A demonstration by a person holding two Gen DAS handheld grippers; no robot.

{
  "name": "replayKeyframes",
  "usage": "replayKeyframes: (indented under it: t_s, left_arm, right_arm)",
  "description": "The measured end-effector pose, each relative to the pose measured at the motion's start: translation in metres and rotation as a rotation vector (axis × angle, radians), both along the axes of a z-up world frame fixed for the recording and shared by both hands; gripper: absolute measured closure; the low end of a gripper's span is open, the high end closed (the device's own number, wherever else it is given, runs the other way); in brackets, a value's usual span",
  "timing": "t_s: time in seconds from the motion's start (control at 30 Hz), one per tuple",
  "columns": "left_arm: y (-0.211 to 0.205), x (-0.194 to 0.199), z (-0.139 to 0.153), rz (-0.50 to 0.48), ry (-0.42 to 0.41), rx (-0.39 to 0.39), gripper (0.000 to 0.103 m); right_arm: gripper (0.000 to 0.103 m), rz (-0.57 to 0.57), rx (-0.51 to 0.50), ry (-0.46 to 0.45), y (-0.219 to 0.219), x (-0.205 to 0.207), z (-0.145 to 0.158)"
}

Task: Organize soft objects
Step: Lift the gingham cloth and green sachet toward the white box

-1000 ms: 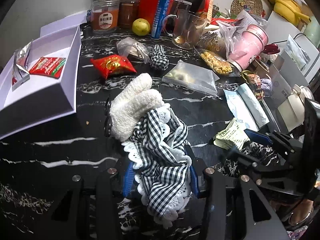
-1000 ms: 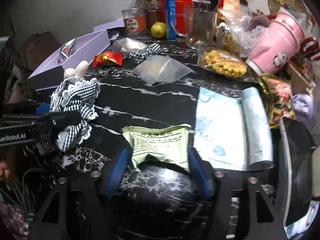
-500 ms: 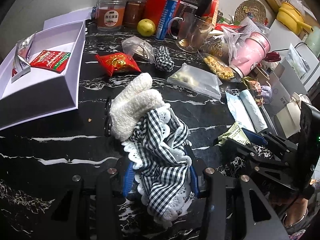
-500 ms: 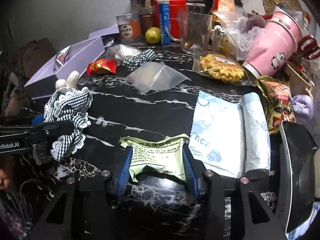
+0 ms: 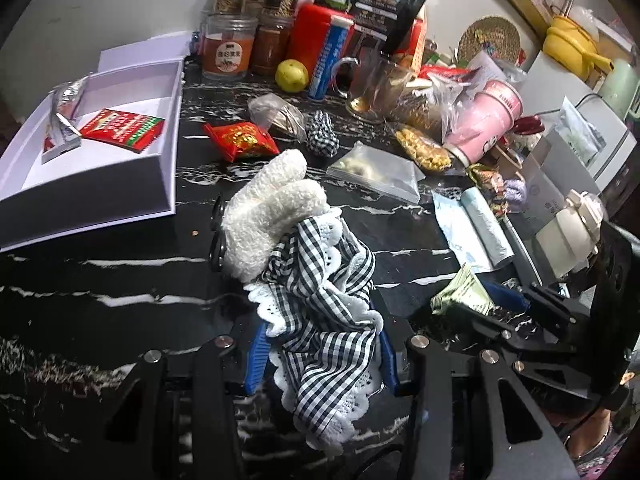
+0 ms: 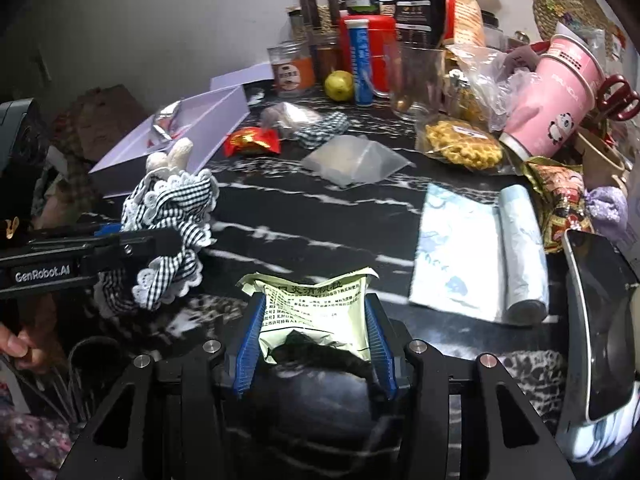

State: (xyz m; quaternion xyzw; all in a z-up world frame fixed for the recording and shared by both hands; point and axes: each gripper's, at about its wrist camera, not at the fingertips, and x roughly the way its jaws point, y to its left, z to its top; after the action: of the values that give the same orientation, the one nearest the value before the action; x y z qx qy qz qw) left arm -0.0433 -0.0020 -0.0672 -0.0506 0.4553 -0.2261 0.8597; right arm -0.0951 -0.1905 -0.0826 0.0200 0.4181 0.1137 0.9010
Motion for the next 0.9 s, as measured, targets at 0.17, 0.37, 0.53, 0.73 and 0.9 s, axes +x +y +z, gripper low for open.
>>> replayKeyframes:
  t_s: [0.17, 0.37, 0.53, 0.73, 0.9]
  left_arm:
    - [0.016, -0.013, 0.012, 0.048, -0.027, -0.030, 0.059]
    - [0.039, -0.027, 0.033, 0.113, -0.092, -0.035, 0.059]
    - [0.056, -0.034, 0.053, 0.153, -0.147, -0.034, 0.059]
    - [0.071, -0.038, 0.080, 0.184, -0.225, -0.014, 0.059]
    - [0.077, -0.035, 0.097, 0.188, -0.272, -0.013, 0.059]
  right_arm:
    - [0.055, 0.033, 0.023, -0.029, 0.008, -0.007, 0.010]
    - [0.055, 0.077, 0.057, -0.088, 0.022, -0.007, 0.029]
    - [0.055, 0.127, 0.087, -0.139, 0.037, -0.004, 0.048]
    - [0.055, 0.177, 0.119, -0.193, 0.053, 0.004, 0.066]
    - [0.055, 0.211, 0.124, -0.244, 0.063, 0.013, 0.083]
